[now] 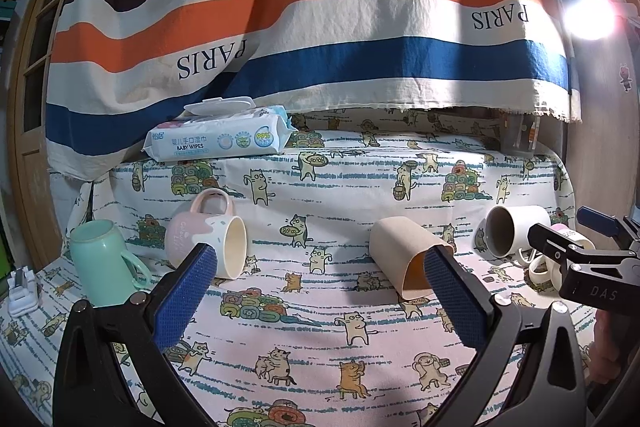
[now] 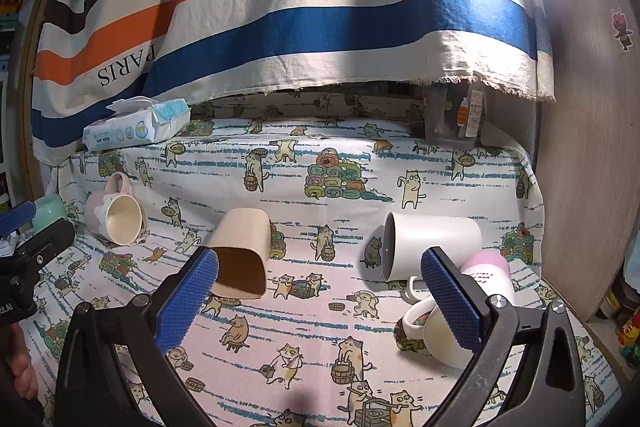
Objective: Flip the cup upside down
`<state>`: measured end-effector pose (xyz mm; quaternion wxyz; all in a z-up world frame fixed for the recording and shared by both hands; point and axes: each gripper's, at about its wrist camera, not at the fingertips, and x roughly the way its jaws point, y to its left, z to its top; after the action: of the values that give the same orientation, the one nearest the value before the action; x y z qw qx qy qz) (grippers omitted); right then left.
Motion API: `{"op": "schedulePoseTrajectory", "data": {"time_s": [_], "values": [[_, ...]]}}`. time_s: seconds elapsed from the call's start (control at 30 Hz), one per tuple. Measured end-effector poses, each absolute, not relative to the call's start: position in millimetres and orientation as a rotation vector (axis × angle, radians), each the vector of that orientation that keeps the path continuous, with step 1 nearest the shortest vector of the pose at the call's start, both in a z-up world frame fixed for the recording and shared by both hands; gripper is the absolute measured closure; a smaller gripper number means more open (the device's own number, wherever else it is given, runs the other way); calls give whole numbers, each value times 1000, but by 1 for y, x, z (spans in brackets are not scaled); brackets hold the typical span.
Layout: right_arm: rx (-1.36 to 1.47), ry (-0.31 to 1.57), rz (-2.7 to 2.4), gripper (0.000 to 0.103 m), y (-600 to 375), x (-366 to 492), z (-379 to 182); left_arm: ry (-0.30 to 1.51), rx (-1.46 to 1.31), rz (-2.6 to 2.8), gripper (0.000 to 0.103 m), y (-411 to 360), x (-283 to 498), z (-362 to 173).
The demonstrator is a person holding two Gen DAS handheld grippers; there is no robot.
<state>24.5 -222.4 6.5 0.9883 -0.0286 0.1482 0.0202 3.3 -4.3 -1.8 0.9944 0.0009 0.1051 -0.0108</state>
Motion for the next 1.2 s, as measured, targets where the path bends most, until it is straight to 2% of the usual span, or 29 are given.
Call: {"op": "schedulePoseTrajectory", "data": {"time_s": [1.2], "values": [[-54, 307, 31, 1, -223, 25, 4, 239, -9, 9, 0, 0, 10, -3]]}}
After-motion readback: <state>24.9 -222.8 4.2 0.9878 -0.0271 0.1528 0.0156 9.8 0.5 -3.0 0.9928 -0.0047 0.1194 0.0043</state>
